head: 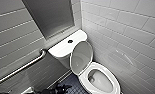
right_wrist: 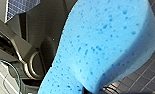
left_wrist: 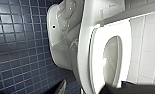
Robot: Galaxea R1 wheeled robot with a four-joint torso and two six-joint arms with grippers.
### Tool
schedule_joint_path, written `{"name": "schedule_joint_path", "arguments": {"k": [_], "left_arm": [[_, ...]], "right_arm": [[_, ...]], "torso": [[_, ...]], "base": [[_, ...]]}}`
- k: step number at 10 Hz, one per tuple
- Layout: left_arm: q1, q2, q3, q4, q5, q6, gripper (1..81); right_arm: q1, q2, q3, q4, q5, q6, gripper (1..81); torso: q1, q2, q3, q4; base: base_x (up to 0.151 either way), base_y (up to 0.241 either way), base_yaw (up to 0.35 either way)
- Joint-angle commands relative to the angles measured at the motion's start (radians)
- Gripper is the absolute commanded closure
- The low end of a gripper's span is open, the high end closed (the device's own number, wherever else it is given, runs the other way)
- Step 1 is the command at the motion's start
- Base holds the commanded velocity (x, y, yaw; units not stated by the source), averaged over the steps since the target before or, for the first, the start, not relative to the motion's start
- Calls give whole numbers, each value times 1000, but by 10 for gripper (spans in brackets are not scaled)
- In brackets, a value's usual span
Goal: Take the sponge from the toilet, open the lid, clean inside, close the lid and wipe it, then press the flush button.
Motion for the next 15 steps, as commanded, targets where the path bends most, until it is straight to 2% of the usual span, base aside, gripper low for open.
{"name": "schedule_joint_path", "arguments": {"k": [1, 6, 13, 15], "left_arm": [[-164, -57, -12, -16, 40, -79, 10], [-267, -30, -96, -15, 11, -209, 10], [-376, 88, -205, -15, 28, -214, 10], [-375, 111, -190, -7, 72, -214, 10]], "right_arm": [[-58, 9, -23, -32, -38, 3, 811], [-71, 26, -27, -24, -36, 3, 811], [-72, 40, -29, -29, -38, 1, 811], [-68, 42, -29, -29, -36, 1, 811]], "torso": [[0, 0, 0, 0], [0, 0, 0, 0], [0, 0, 0, 0], [0, 0, 0, 0]], "base": [[0, 0, 0], [0, 0, 0], [0, 0, 0], [0, 0, 0]]}}
